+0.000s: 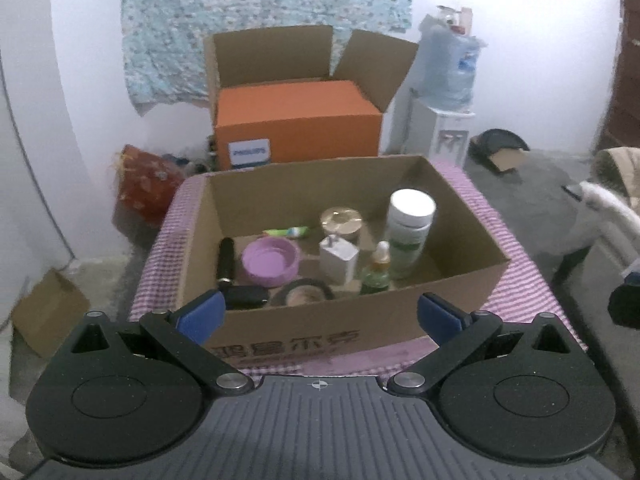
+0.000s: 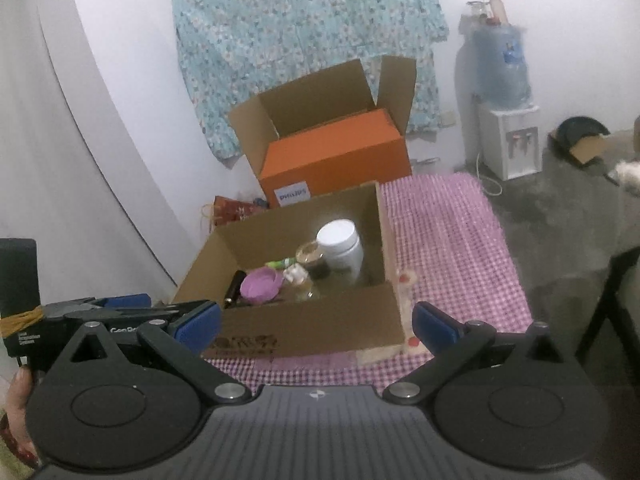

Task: Organize rigid objects

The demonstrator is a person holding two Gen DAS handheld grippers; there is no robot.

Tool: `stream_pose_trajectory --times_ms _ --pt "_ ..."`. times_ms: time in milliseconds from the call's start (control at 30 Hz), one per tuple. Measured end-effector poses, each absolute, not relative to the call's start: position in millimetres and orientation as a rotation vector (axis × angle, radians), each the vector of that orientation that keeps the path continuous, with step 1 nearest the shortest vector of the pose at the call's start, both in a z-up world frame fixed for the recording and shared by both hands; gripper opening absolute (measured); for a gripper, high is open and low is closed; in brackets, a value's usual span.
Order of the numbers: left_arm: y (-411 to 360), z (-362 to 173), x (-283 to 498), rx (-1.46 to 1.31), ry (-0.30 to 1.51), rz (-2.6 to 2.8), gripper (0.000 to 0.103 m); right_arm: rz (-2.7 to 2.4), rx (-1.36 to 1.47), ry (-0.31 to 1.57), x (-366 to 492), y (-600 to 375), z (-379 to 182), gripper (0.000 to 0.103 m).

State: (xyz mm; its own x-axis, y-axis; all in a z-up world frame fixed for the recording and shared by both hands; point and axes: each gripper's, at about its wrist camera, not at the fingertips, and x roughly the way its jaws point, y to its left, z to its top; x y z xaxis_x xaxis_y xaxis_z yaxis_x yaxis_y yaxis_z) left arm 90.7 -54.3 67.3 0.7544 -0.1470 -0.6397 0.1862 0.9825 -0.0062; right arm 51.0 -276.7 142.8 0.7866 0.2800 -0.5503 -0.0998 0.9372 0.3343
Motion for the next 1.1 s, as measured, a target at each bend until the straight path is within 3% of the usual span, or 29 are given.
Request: stream_pose_trajectory --times_ms 1100 --pt "-32.5 52.4 103.7 0.073 0.726 -0.007 0.103 0.121 0.09 0.721 126.7 -208.9 93.0 0.103"
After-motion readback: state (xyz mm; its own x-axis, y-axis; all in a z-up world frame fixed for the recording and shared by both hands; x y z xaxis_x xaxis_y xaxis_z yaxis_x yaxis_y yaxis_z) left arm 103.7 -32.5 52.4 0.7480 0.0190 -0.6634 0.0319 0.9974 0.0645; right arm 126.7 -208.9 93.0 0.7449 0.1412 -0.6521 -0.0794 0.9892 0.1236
